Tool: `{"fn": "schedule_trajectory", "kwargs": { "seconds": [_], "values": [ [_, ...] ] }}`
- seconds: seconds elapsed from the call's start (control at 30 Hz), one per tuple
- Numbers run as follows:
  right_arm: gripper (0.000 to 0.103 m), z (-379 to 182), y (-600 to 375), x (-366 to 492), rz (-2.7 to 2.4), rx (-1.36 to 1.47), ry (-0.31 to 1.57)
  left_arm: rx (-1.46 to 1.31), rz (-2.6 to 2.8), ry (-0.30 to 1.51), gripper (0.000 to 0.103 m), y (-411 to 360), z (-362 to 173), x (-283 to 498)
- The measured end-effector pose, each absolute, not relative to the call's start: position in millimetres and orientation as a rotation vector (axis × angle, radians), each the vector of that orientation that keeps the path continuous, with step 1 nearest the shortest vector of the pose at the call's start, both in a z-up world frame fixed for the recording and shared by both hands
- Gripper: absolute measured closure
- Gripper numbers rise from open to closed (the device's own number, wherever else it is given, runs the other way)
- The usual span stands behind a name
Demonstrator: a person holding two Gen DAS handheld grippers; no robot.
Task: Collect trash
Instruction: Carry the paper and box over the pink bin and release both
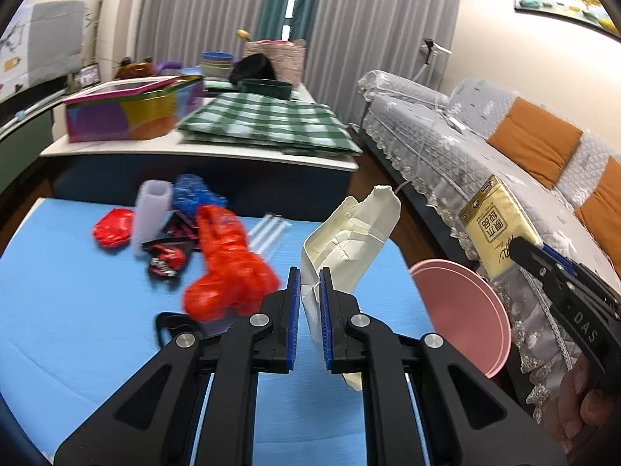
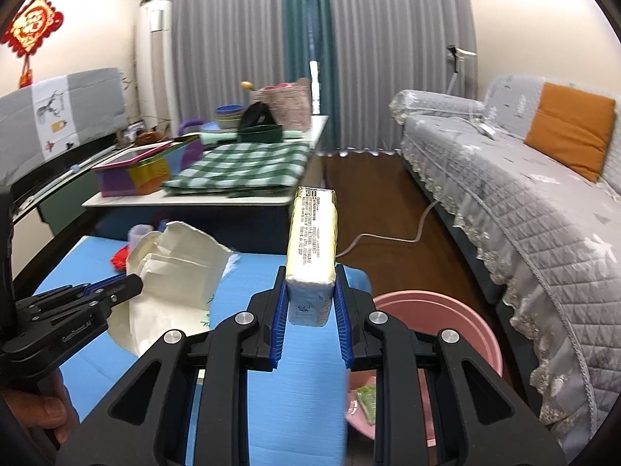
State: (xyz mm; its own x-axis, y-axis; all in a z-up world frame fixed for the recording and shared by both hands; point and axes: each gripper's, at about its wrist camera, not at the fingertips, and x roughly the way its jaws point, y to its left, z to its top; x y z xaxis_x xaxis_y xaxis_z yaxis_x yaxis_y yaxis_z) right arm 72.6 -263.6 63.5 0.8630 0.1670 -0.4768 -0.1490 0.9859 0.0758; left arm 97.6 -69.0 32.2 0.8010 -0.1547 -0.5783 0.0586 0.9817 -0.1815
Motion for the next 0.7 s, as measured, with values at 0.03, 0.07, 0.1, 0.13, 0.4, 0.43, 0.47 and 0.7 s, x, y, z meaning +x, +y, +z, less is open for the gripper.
{"fn": "schedule_trajectory", "kwargs": {
  "seconds": [0.03, 0.07, 0.1, 0.13, 0.4, 0.43, 0.47, 0.7],
  "values": [
    [0.080, 63, -272, 73, 0.153, 0.046, 0.505, -0.148, -0.121, 0.631, 0.093, -75, 32, 98],
    [0.080, 63, -277, 74, 0.143, 0.052, 0.506, -0.139, -0.129, 0.631, 0.093, -81, 32, 99],
    [0.080, 62, -284, 75, 0.129, 0.060, 0.508, -0.135, -0.135, 0.632, 0.093, -86, 32, 100],
    [0.080, 61, -289, 76, 0.120, 0.066, 0.510, -0.132, -0.143, 0.631, 0.093, -91, 33, 100],
    [0.080, 59, -333, 85, 0.035, 0.090, 0.512, -0.097, -0.200, 0.624, 0.093, -140, 34, 112],
    [0.080, 59, -339, 87, 0.023, 0.095, 0.514, -0.096, -0.207, 0.624, 0.093, -144, 34, 113],
    [0.080, 59, -344, 88, 0.014, 0.100, 0.517, -0.090, -0.218, 0.622, 0.093, -152, 35, 115],
    [0.080, 55, -371, 99, -0.034, 0.130, 0.539, -0.036, -0.265, 0.608, 0.093, -191, 33, 129]
  ]
}}
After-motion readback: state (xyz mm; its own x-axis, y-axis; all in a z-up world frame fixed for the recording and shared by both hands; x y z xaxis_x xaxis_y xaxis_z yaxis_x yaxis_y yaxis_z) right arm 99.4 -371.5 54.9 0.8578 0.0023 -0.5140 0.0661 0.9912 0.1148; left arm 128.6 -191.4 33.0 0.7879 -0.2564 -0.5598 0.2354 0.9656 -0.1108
